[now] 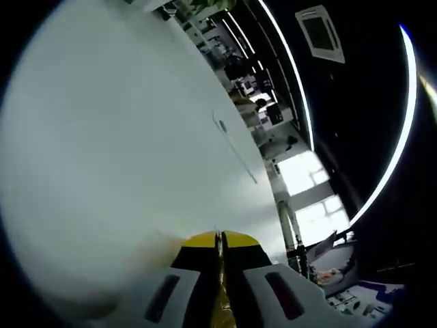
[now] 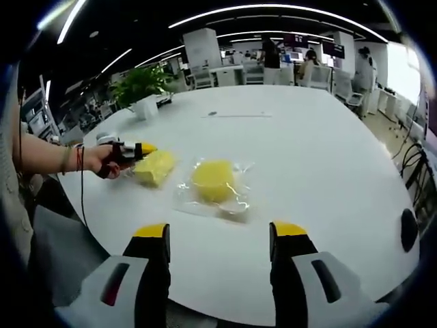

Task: Compare the silicone blocks by pressing each to a similar depth, holding the contact briefly, and releasing to observe deformation and rebound differences across the visible hardness samples.

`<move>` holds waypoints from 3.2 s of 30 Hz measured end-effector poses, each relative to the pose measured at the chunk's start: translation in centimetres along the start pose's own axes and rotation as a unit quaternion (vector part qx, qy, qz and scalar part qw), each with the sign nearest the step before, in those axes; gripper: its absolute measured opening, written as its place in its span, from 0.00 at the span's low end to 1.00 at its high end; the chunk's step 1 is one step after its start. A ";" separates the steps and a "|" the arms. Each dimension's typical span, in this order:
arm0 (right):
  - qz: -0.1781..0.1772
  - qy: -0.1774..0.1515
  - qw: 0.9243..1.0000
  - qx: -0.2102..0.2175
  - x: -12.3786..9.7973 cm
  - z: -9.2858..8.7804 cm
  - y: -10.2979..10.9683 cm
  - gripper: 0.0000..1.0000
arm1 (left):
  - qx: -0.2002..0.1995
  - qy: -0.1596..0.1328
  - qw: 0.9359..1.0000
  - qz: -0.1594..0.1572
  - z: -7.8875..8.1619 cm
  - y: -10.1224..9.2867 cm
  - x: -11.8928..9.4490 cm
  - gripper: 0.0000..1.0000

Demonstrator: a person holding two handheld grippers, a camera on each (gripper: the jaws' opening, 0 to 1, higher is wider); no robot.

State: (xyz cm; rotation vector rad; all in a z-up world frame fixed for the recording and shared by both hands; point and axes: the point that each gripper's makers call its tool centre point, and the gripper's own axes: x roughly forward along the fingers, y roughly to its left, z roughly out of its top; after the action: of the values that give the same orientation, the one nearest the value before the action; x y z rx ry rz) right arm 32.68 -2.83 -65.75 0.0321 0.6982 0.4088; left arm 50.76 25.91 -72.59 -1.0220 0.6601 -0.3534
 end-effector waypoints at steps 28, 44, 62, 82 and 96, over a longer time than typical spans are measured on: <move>0.014 -0.019 1.000 -0.017 -0.8 1.0 1.3 0.52 | 0.187 0.025 0.981 -0.048 -1.7 -7.4 -2.1 0.00; 0.031 -0.056 0.997 -0.033 -2.5 2.3 3.5 0.51 | 0.230 0.029 0.970 -0.078 -3.7 -12.0 -6.2 0.00; 0.076 -0.114 0.988 -0.067 -4.6 6.4 6.1 0.57 | 0.298 -0.006 0.947 -0.124 -1.0 -18.7 -10.5 0.00; 0.177 -0.110 0.962 -0.174 -5.2 11.5 9.9 0.59 | 0.341 -0.024 0.924 -0.170 -0.7 -25.2 -14.0 0.00; 0.254 -0.110 0.916 -0.291 -2.9 17.8 14.6 0.63 | 0.371 -0.003 0.901 -0.223 -2.1 -29.1 -14.0 0.00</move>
State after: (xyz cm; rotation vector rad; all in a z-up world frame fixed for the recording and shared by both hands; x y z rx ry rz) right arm 36.73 11.37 -47.82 -0.3071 0.3148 1.0861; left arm 39.59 18.12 -43.21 -0.4198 0.2257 -0.9255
